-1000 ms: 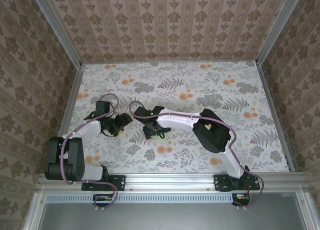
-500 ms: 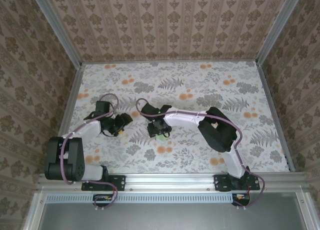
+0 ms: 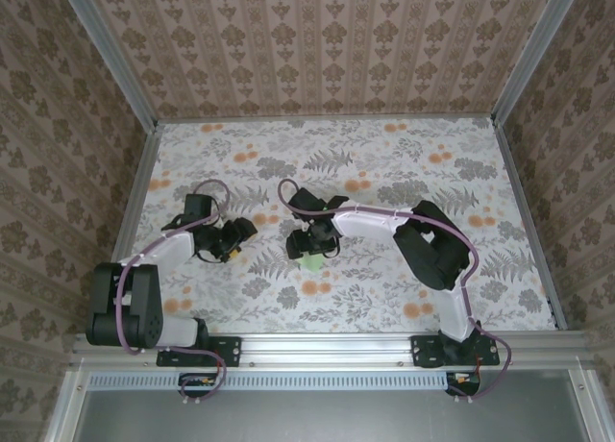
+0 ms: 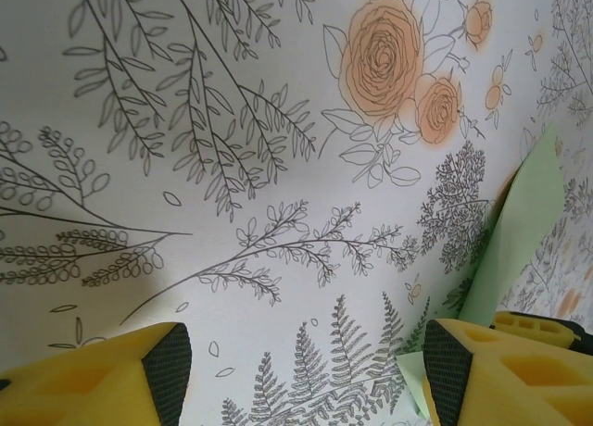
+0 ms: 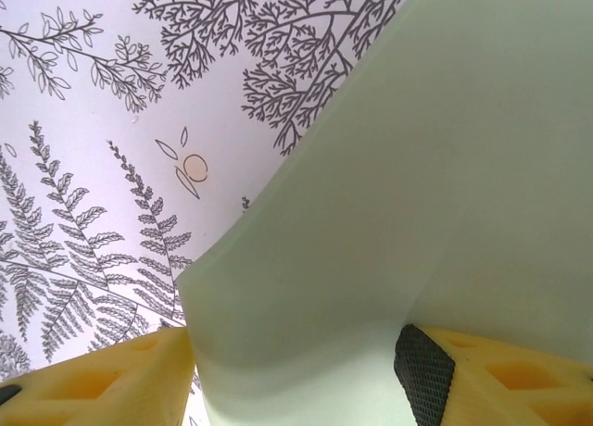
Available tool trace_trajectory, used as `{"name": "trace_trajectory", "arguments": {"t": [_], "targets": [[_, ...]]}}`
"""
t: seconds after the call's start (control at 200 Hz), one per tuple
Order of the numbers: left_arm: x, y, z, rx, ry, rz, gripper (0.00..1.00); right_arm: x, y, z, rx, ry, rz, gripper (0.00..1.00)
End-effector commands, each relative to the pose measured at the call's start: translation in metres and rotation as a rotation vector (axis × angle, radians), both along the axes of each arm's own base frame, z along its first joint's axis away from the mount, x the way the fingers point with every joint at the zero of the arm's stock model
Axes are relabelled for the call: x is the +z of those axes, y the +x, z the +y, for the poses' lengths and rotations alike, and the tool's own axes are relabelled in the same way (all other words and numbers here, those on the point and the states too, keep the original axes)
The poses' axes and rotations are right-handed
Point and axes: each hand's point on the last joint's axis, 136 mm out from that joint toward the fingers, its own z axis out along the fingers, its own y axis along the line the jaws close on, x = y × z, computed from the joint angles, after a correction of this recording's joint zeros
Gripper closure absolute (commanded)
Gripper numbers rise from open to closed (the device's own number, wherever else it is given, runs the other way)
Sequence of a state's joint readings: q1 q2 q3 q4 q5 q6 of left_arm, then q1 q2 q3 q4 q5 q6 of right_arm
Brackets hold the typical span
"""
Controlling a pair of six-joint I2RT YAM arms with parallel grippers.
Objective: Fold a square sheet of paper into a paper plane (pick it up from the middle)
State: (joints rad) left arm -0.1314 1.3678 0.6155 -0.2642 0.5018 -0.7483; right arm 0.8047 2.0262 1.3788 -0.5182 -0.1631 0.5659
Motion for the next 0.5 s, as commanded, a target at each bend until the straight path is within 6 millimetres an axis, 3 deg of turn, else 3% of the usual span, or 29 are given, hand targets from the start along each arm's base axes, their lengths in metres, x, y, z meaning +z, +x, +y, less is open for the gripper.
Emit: {"name": "trace_trajectory", "arguments": {"t": [0.0, 0.265, 0.495], "targets": [[0.004, -0.002, -0.005, -0.037, -0.008, -0.019, 0.29, -0.043, -0.026, -0.028, 0.034, -0.11, 0.116, 0.34], [0.007, -0.001, -0.009, -0.056, -0.014, -0.027, 0.29, -0.048, -0.026, -0.033, 0.031, -0.103, 0.133, 0.33], [0.016, -0.001, -0.027, -0.118, -0.058, -0.058, 0.31, -0.047, -0.023, -0.038, 0.012, -0.091, 0.136, 0.43]]}}
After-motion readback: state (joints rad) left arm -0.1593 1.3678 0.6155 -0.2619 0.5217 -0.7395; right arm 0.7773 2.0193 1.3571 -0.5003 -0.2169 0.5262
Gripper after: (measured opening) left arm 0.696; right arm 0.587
